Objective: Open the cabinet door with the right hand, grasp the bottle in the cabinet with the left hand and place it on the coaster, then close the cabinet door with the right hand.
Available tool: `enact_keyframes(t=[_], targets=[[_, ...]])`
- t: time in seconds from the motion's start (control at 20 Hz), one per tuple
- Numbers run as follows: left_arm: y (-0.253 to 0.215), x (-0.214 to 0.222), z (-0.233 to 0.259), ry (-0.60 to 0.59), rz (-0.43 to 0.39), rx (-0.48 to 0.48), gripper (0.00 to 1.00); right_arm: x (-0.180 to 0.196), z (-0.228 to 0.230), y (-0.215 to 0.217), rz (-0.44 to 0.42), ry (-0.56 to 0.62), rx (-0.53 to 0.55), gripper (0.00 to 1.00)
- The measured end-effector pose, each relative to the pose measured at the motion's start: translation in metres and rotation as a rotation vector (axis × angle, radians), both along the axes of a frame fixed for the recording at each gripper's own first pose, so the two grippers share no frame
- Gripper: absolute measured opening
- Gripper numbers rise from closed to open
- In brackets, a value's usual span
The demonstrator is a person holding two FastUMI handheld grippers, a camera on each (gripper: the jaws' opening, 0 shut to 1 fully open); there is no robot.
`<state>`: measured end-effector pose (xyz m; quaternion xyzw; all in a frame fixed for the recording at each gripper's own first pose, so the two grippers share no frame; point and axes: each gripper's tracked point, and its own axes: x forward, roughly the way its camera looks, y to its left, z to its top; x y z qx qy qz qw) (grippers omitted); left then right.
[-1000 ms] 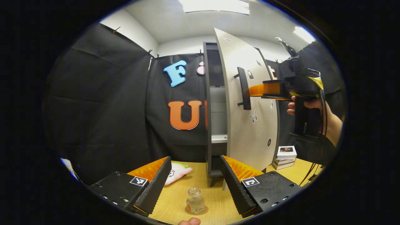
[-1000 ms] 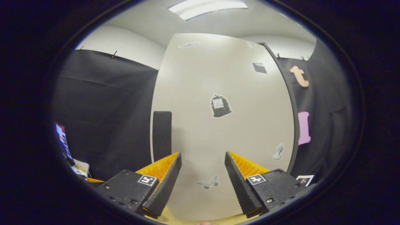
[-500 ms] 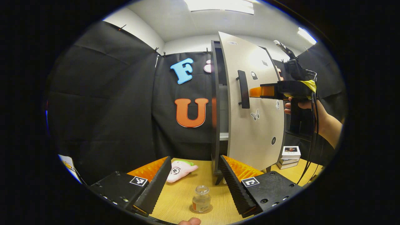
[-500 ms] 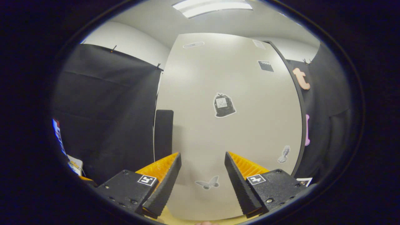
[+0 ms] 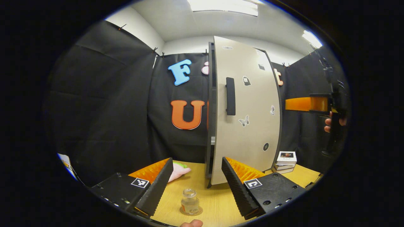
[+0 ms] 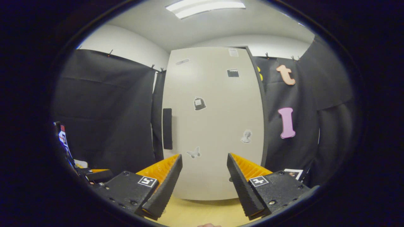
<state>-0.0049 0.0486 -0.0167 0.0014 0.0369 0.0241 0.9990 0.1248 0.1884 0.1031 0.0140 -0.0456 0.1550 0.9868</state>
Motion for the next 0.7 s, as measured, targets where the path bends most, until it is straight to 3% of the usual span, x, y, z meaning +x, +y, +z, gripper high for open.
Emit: enact_keyframes(t=[0.35,0.7], targets=[[-0.029,0.001,0.014,-0.020,-0.024,0.025,0.93,-0.055,-0.042,-0.107,-0.273,0.007,-0.028,0.91],[-0.064,0.004,0.013,-0.008,-0.085,0.003,0.93,-0.075,-0.053,-0.136,-0.312,0.049,0.030,0.92]])
